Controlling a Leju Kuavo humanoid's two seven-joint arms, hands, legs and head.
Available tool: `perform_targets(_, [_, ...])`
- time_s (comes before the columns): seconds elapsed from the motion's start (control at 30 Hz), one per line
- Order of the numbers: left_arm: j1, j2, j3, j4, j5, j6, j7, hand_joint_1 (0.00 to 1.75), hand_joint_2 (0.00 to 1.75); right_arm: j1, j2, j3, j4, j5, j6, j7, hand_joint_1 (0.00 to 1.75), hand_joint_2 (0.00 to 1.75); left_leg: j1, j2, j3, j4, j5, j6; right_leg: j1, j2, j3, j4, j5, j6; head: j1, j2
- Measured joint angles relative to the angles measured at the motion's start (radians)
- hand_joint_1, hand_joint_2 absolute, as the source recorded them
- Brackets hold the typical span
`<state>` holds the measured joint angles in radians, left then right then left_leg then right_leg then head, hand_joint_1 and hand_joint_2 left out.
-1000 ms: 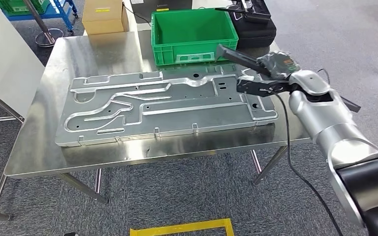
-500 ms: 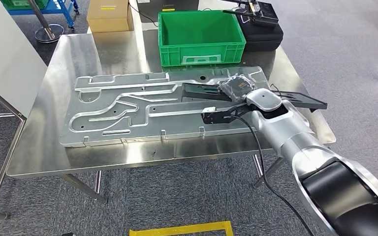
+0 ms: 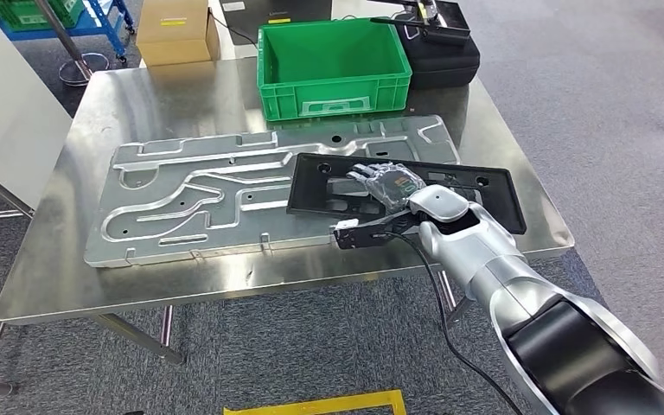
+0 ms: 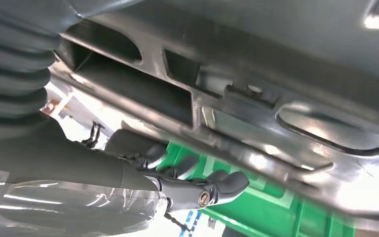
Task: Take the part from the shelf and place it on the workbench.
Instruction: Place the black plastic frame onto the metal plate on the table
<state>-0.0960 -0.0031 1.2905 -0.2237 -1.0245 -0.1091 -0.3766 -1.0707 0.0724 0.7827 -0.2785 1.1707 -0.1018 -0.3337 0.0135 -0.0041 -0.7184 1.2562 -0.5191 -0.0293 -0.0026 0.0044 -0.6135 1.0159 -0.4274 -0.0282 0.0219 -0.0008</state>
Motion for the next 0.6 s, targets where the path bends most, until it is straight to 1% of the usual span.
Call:
perform_targets(0.03, [0.000, 0.000, -0.002, 0.000, -0.003, 0.001, 0.001, 0.00, 0.00, 0.002, 0.000, -0.001, 0.001, -0.005, -0.006, -0.002, 0.00, 0.00, 0.000, 0.000, 0.031, -0.069, 0.038, 0.002, 0.000, 0.001, 0.000, 0.004, -0.003, 0.002, 0.000, 0.000])
perform_targets(0.07, [-0.001, 0.000, -0.004, 0.000, -0.006, 0.003, 0.003, 0.00, 0.00, 0.002, -0.002, -0.002, 0.002, -0.013, -0.015, -0.008, 0.00, 0.00, -0.001, 0.000, 0.064, -0.139, 0.066, 0.005, 0.002, 0.003, -0.001, 0.010, -0.007, 0.006, 0.000, 0.000])
perform_targets(0.1, [-0.003, 0.000, -0.006, 0.001, -0.008, 0.006, 0.006, 0.00, 0.00, 0.003, -0.003, -0.004, 0.002, -0.025, -0.029, -0.017, 0.00, 0.00, -0.001, 0.000, 0.088, -0.189, 0.082, 0.009, 0.004, 0.004, -0.003, 0.013, -0.009, 0.010, 0.000, 0.000])
perform_targets(0.13, [-0.004, -0.001, -0.008, 0.001, -0.011, 0.008, 0.009, 0.00, 0.00, 0.005, -0.005, -0.010, 0.002, -0.043, -0.050, -0.031, 0.00, 0.00, -0.002, -0.001, 0.101, -0.216, 0.086, 0.013, 0.006, 0.005, -0.005, 0.016, -0.011, 0.014, 0.001, 0.000])
perform_targets(0.17, [-0.005, -0.001, -0.010, 0.002, -0.014, 0.010, 0.012, 0.00, 0.00, 0.009, -0.008, -0.020, 0.001, -0.067, -0.079, -0.050, 0.00, 0.00, -0.003, -0.001, 0.104, -0.223, 0.082, 0.018, 0.007, 0.006, -0.006, 0.017, -0.010, 0.018, 0.001, 0.000])
perform_targets(0.23, [-0.006, -0.004, -0.015, 0.003, -0.016, 0.011, 0.017, 0.00, 0.00, 0.016, -0.012, -0.054, -0.007, -0.122, -0.151, -0.099, 0.00, 0.00, -0.001, -0.001, 0.105, -0.227, 0.086, 0.028, 0.005, 0.006, -0.007, 0.020, -0.013, 0.026, 0.001, 0.000])
perform_targets(0.27, [-0.006, -0.005, -0.017, 0.004, -0.017, 0.011, 0.018, 0.00, 0.00, 0.018, -0.014, -0.075, -0.013, -0.147, -0.189, -0.124, 0.00, 0.00, 0.000, 0.000, 0.106, -0.229, 0.088, 0.034, 0.004, 0.005, -0.013, 0.035, -0.025, 0.032, 0.002, 0.000])
perform_targets(0.3, [-0.007, -0.007, -0.019, 0.004, -0.018, 0.011, 0.018, 0.00, 0.00, 0.019, -0.016, -0.097, -0.022, -0.168, -0.227, -0.150, 0.00, 0.00, 0.001, 0.000, 0.107, -0.232, 0.090, 0.039, 0.002, 0.004, -0.027, 0.068, -0.047, 0.038, 0.002, 0.000])
perform_targets(0.33, [-0.007, -0.008, -0.020, 0.004, -0.018, 0.011, 0.018, 0.00, 0.00, 0.021, -0.019, -0.117, -0.032, -0.189, -0.266, -0.176, 0.00, 0.00, 0.002, 0.001, 0.108, -0.234, 0.091, 0.042, 0.000, 0.003, -0.050, 0.120, -0.077, 0.044, 0.002, 0.000])
perform_targets(0.37, [-0.007, -0.008, -0.022, 0.004, -0.018, 0.010, 0.018, 0.00, 0.00, 0.025, -0.022, -0.136, -0.047, -0.208, -0.305, -0.202, 0.00, 0.00, 0.002, 0.001, 0.108, -0.234, 0.091, 0.044, -0.001, 0.002, -0.081, 0.186, -0.109, 0.049, 0.003, 0.000])
perform_targets(0.4, [-0.007, -0.009, -0.023, 0.004, -0.019, 0.008, 0.017, 0.00, 0.00, 0.033, -0.026, -0.156, -0.068, -0.228, -0.348, -0.227, 0.00, 0.00, 0.002, 0.001, 0.108, -0.234, 0.091, 0.045, -0.003, 0.002, -0.111, 0.247, -0.132, 0.052, 0.002, 0.000])
perform_targets(0.43, [-0.007, -0.010, -0.023, 0.005, -0.019, 0.004, 0.015, 0.00, 0.00, 0.048, -0.035, -0.176, -0.103, -0.247, -0.390, -0.245, 0.00, 0.00, 0.002, 0.001, 0.109, -0.234, 0.090, 0.045, -0.005, 0.001, -0.129, 0.285, -0.140, 0.054, 0.002, 0.000])
perform_targets(0.47, [-0.007, -0.010, -0.024, 0.005, -0.020, -0.002, 0.013, 0.00, 0.00, 0.069, -0.050, -0.200, -0.158, -0.262, -0.429, -0.252, 0.00, 0.00, 0.002, 0.000, 0.110, -0.233, 0.090, 0.046, -0.006, 0.001, -0.131, 0.287, -0.128, 0.054, 0.002, 0.000])
perform_targets(0.5, [-0.007, -0.012, -0.025, 0.006, -0.019, -0.008, 0.010, 0.00, 0.00, 0.094, -0.071, -0.226, -0.228, -0.272, -0.463, -0.248, 0.00, 0.00, 0.002, -0.003, 0.112, -0.233, 0.089, 0.046, -0.007, 0.001, -0.112, 0.249, -0.100, 0.053, 0.002, 0.000])
perform_targets(0.53, [-0.006, -0.013, -0.025, 0.006, -0.017, -0.016, 0.007, 0.00, 0.00, 0.123, -0.098, -0.253, -0.314, -0.276, -0.489, -0.233, 0.00, 0.00, 0.002, -0.006, 0.114, -0.233, 0.089, 0.046, -0.007, 0.000, -0.079, 0.182, -0.063, 0.049, 0.003, 0.000])
perform_targets(0.57, [-0.005, -0.016, -0.026, 0.007, -0.015, -0.022, 0.005, 0.00, 0.00, 0.156, -0.129, -0.283, -0.409, -0.272, -0.508, -0.215, 0.00, 0.00, 0.001, -0.010, 0.115, -0.233, 0.087, 0.045, -0.005, -0.002, -0.044, 0.111, -0.035, 0.043, 0.002, 0.000])
perform_targets(0.6, [-0.003, -0.018, -0.026, 0.008, -0.012, -0.028, 0.002, 0.00, 0.00, 0.191, -0.162, -0.314, -0.505, -0.260, -0.526, -0.196, 0.00, 0.00, 0.000, -0.014, 0.116, -0.233, 0.086, 0.043, -0.001, -0.004, -0.017, 0.055, -0.017, 0.038, 0.003, 0.000])
